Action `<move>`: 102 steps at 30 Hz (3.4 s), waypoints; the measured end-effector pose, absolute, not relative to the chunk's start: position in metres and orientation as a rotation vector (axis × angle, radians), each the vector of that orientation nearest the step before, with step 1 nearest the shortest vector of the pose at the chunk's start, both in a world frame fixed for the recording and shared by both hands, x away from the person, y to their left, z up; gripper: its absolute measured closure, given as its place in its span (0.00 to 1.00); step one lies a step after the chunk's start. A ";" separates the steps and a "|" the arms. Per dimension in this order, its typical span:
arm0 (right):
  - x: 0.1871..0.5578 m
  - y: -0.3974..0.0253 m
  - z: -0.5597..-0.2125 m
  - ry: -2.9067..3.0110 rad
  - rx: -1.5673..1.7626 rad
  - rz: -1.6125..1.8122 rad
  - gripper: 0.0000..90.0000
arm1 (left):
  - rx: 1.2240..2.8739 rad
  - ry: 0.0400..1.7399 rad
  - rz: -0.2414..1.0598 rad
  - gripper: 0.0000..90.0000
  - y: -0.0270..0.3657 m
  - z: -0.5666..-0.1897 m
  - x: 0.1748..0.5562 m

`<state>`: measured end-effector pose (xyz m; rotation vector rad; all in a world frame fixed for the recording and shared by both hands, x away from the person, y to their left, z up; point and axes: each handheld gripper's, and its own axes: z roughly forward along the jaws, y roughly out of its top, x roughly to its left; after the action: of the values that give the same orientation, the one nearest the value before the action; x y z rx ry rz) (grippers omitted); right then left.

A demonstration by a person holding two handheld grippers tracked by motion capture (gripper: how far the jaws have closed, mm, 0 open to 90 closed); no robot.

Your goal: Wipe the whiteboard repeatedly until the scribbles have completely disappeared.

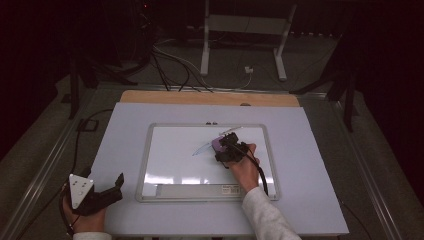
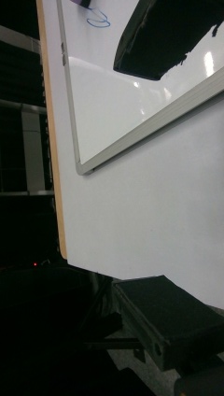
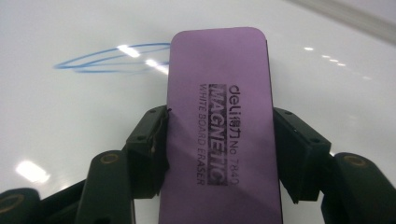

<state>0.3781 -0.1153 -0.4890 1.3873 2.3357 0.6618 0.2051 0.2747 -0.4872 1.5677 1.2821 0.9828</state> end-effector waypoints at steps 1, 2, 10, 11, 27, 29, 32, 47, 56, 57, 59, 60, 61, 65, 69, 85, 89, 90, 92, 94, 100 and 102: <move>0.378 -0.115 -0.489 2.334 1.384 0.660 0.46 | 1.572 1.282 0.982 0.01 0.275 -0.487 0.205; 0.376 -0.112 -0.489 2.329 1.365 0.644 0.46 | 1.574 1.281 0.982 0.01 0.274 -0.487 0.206; 0.359 -0.088 -0.490 2.518 1.244 0.793 0.46 | 1.574 1.280 0.983 0.01 0.274 -0.488 0.206; 0.357 -0.086 -0.491 2.530 1.226 0.800 0.46 | 1.574 1.280 0.983 0.01 0.274 -0.487 0.206; 0.389 -0.127 -0.493 2.315 1.481 0.767 0.46 | 1.576 1.280 0.979 0.01 0.273 -0.488 0.206; 0.387 -0.121 -0.493 2.355 1.471 0.802 0.46 | 1.583 1.280 0.981 0.01 0.273 -0.488 0.207; 0.380 -0.103 -0.494 2.424 1.388 0.829 0.46 | 1.584 1.279 0.981 0.01 0.272 -0.488 0.207; 0.395 -0.089 -0.493 2.410 1.368 0.788 0.46 | 1.565 1.280 0.976 0.01 0.275 -0.488 0.206; 0.399 -0.095 -0.492 2.332 1.436 0.743 0.46 | 1.570 1.283 0.972 0.01 0.275 -0.488 0.207; 0.397 -0.093 -0.492 2.361 1.422 0.760 0.46 | 1.572 1.282 0.972 0.01 0.274 -0.488 0.207; 0.392 -0.085 -0.492 2.414 1.374 0.785 0.46 | 1.575 1.283 0.972 0.01 0.274 -0.488 0.207; 0.388 -0.080 -0.493 2.450 1.344 0.802 0.46 | 1.574 1.281 0.973 0.01 0.274 -0.488 0.207; 0.383 -0.073 -0.492 2.490 1.302 0.816 0.46 | 1.575 1.281 0.973 0.01 0.274 -0.488 0.207; 0.369 -0.053 -0.493 2.627 1.151 0.868 0.46 | 1.571 1.282 0.974 0.01 0.274 -0.488 0.207; 0.372 -0.054 -0.492 2.619 1.159 0.846 0.46 | 1.570 1.281 0.974 0.01 0.275 -0.488 0.206; 0.395 -0.088 -0.493 2.439 1.382 0.811 0.46 | 1.575 1.280 0.974 0.01 0.273 -0.488 0.207; 0.379 -0.063 -0.493 2.569 1.221 0.856 0.46 | 1.576 1.281 0.974 0.01 0.274 -0.488 0.207; 0.375 -0.057 -0.493 2.607 1.173 0.872 0.46 | 1.575 1.282 0.975 0.01 0.274 -0.488 0.207; 0.368 -0.048 -0.493 2.671 1.093 0.894 0.46 | 1.572 1.281 0.975 0.01 0.274 -0.488 0.207; 0.366 -0.043 -0.492 2.683 1.054 0.879 0.46 | 1.575 1.282 0.974 0.01 0.274 -0.488 0.207; 0.384 -0.060 -0.494 2.550 1.258 0.873 0.46 | 1.572 1.282 0.973 0.01 0.274 -0.488 0.206; 0.391 -0.069 -0.494 2.485 1.325 0.851 0.46 | 1.572 1.282 0.972 0.01 0.275 -0.488 0.206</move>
<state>0.3905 -0.0691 -0.4943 1.3250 2.4855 0.8511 0.2063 0.2748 -0.4883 1.5719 1.2823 0.9724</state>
